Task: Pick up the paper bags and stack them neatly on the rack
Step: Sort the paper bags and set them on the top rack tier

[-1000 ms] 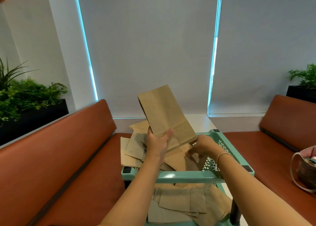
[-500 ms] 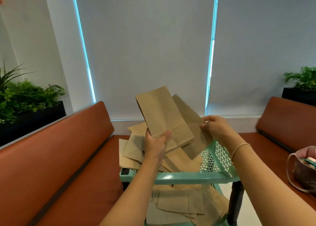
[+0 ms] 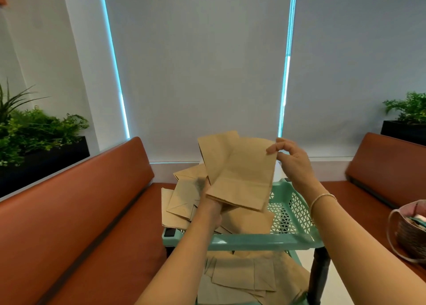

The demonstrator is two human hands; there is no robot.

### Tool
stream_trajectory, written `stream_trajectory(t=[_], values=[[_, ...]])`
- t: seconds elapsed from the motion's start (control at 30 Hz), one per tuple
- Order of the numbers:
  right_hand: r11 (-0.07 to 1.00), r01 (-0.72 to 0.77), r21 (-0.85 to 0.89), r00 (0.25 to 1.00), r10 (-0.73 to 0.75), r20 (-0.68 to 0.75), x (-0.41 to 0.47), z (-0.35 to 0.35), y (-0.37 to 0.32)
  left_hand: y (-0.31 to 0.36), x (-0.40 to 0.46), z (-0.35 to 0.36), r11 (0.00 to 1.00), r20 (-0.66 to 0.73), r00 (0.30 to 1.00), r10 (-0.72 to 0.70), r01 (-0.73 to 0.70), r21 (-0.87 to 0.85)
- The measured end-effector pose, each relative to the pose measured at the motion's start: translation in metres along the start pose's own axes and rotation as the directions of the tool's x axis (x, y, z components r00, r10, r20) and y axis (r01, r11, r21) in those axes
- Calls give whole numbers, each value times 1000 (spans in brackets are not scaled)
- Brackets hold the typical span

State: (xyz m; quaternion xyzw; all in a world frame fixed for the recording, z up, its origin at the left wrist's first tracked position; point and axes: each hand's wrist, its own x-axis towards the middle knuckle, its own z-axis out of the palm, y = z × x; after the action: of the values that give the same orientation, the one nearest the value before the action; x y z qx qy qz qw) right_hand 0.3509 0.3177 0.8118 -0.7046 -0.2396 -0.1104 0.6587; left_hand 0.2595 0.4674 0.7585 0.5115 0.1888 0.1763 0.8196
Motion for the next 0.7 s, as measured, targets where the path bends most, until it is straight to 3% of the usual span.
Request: stream_trajectory(t=[0.1,0.23,0.4,0.6,0.7], values=[[973,38,-229,998,-49,-43,5,-4,12,-2,2,-1,995,28,1000,-8,5,97],[966,51,-252,985,-91,-149,12,-13,21,-4,4,-3,989,54,997,46,-53,139],[959,-66,-276,978,7,-209,21,-29,24,-2,4,-5,981,67,997,41,-53,186],[959,-64,-277,992,32,-120,27,-37,20,0,-2,-3,971,167,985,39,-77,226],[961,-89,-261,996,79,-48,32,-31,19,-4,-4,0,983,210,974,89,-119,138]])
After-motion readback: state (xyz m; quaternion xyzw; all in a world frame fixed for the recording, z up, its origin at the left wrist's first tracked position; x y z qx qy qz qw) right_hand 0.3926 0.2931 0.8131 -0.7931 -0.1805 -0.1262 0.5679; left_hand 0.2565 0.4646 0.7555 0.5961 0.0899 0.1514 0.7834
